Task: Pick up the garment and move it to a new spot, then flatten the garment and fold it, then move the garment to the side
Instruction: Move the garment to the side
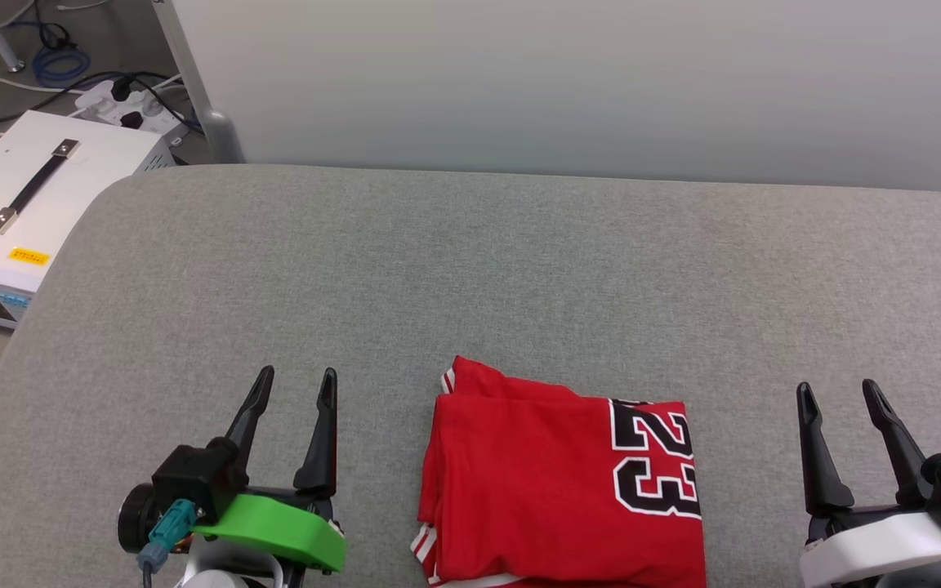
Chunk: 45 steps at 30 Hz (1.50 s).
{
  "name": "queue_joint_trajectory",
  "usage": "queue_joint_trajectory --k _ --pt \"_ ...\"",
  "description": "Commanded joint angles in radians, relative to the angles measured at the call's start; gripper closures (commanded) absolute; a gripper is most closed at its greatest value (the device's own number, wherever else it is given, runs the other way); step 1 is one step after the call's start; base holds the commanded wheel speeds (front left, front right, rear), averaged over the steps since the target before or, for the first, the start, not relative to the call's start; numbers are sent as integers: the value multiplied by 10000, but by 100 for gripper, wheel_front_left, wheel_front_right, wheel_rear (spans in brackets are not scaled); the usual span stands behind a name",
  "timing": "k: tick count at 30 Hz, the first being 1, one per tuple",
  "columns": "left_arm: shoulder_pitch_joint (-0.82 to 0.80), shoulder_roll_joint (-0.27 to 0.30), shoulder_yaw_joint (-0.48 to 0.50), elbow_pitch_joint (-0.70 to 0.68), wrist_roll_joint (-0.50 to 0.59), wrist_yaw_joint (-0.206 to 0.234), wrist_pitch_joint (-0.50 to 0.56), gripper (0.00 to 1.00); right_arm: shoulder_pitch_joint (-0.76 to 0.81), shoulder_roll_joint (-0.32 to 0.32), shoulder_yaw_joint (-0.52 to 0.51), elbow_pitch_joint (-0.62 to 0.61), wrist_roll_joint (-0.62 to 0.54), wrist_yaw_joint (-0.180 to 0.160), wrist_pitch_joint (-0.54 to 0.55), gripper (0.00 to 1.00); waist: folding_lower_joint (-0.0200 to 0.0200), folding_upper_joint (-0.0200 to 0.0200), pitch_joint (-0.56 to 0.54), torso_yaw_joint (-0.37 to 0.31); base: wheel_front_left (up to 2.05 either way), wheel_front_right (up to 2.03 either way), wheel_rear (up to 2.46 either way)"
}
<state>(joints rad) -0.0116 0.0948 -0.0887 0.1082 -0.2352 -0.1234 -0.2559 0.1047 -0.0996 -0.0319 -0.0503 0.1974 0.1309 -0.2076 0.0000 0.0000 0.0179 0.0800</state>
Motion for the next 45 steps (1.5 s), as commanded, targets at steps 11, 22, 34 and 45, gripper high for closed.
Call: queue_joint_trajectory --k 11,22,34,45 --pt "-61 -74 -40 15 87 -70 -59 0 -323 -565 669 63 459 -2 2273 0 0 0 416 89 0 0 0" --pt "-415 -25 -268 120 27 -72 -59 0 -959 -852 1262 -449 1402 -2 8133 0 0 0 1057 386 0 0 0" --pt "-818 -4 -448 196 31 -72 -59 0 -1667 92 1005 838 1321 -2 10441 0 0 0 1622 940 0 0 0" --pt "-955 -51 -446 253 30 -72 -59 0 -1785 335 1484 2047 1108 -2 10577 100 0 0 1840 1078 0 0 0"
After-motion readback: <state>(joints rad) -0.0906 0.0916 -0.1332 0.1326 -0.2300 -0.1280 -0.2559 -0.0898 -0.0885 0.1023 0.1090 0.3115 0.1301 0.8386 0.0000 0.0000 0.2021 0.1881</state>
